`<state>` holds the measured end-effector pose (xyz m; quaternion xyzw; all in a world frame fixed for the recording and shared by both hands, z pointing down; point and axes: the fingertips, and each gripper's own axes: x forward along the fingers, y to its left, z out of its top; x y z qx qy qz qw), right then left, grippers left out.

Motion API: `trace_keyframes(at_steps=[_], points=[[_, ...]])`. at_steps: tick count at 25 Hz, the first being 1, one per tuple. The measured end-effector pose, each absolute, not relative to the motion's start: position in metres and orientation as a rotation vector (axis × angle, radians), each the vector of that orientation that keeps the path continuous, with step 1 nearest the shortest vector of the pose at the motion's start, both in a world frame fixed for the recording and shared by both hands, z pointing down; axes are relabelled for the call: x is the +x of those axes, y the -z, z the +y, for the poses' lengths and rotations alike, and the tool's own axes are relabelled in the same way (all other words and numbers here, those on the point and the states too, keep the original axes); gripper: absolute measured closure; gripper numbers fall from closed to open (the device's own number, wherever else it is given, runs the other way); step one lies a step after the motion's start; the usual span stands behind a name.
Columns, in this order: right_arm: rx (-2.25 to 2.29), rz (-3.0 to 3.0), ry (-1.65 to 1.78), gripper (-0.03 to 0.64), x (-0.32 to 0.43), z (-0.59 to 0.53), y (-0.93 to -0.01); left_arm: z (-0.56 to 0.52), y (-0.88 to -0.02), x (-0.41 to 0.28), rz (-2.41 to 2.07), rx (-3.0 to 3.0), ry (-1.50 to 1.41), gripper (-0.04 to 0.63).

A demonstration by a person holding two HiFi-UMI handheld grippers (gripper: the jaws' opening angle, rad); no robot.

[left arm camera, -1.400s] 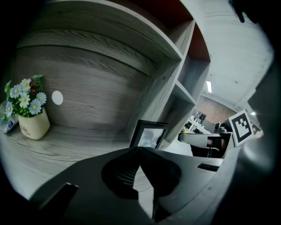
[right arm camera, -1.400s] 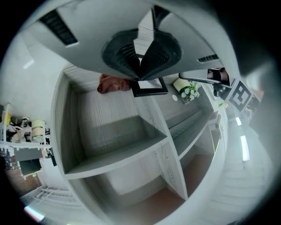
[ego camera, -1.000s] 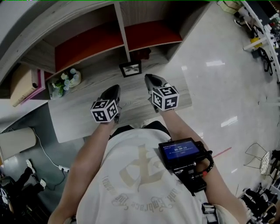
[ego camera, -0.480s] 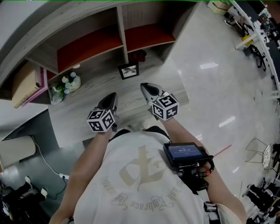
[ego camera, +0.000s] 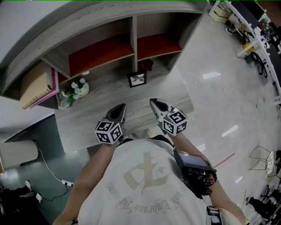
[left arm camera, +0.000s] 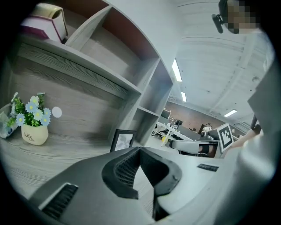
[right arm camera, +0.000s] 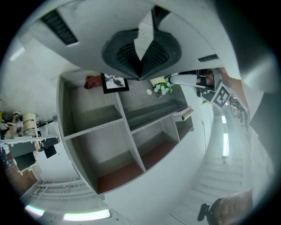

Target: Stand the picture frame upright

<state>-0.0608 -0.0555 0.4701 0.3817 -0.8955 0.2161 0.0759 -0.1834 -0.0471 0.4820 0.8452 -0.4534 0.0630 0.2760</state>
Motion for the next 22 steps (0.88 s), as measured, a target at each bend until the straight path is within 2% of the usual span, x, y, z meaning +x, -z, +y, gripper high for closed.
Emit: trace_keyframes(at_steps=[22], points=[[1.155,-2.676,-0.64,0.612,-0.083,-0.004,-0.475,-0.004,-0.488,-0.208,-1.152,2.301,-0.177,0.588]])
